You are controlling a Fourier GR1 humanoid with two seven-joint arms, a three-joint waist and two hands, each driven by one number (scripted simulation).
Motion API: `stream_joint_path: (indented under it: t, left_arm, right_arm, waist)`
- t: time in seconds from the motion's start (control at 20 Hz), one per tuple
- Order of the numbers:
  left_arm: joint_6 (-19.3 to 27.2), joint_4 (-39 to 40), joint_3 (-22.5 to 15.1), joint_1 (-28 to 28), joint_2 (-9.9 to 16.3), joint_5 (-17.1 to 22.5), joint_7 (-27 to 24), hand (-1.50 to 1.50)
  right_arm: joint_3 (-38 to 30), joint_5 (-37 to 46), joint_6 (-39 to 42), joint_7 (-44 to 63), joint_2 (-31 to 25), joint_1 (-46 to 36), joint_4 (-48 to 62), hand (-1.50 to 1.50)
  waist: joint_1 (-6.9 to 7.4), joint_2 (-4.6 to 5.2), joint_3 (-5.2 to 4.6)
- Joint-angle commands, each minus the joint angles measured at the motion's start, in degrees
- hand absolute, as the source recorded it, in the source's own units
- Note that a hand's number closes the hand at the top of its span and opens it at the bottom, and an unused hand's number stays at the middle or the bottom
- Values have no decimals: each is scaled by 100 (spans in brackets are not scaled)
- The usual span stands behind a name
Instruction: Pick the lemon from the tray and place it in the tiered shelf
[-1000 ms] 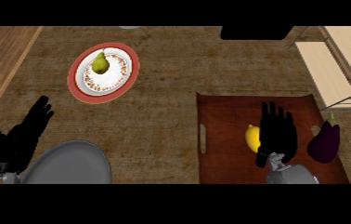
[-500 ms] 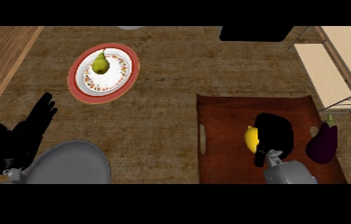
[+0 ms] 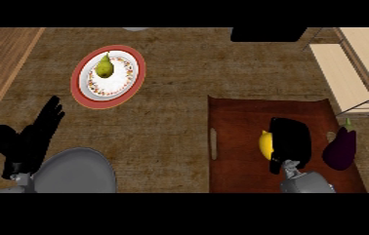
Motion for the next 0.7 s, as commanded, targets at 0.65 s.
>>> stream_joint_path:
  t: [0.65]
  left_arm:
    - [-261, -64, -17, -223, 125, 22, 49, 0]
  right_arm:
    - [-3268, 485, -904, 3656, 424, -3681, 1399, 150]
  waist:
    - [434, 142, 7]
